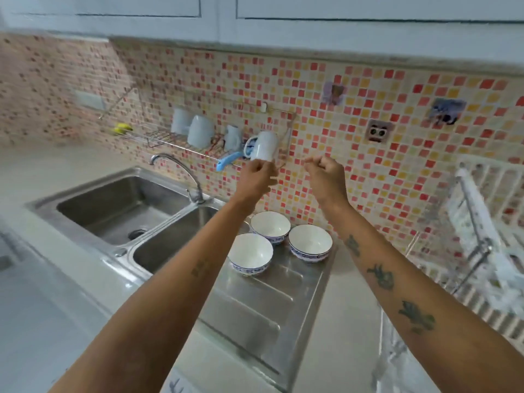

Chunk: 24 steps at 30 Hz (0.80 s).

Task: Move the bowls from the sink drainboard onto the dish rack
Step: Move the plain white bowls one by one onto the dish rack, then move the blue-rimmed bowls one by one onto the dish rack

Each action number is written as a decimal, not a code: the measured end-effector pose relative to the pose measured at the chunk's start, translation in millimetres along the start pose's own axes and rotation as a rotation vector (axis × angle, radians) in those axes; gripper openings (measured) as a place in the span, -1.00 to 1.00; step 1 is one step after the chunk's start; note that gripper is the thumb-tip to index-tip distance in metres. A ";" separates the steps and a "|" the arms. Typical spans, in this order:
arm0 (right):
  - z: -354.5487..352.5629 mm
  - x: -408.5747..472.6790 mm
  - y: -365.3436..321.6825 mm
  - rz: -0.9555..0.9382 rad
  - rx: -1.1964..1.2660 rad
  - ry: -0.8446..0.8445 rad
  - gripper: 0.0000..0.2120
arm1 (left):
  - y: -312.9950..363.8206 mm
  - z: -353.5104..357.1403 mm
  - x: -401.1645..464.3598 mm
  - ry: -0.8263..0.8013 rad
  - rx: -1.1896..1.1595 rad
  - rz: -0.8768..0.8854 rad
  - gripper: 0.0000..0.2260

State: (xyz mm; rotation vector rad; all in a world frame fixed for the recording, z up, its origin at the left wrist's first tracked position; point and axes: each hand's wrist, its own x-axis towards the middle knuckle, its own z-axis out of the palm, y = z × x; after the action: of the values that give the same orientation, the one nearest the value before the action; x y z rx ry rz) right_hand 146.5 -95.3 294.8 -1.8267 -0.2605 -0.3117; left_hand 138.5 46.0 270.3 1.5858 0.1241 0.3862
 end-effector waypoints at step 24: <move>169.4 -3.5 243.5 0.954 0.350 -0.048 -0.74 | -303.9 -80.6 66.7 0.154 -0.145 -0.599 -0.31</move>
State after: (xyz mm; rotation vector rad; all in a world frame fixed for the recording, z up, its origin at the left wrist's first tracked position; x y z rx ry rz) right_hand 238.1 1.7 29.8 -1.4235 0.4990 0.4236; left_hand 222.8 161.5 -17.6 1.2994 0.6575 0.0438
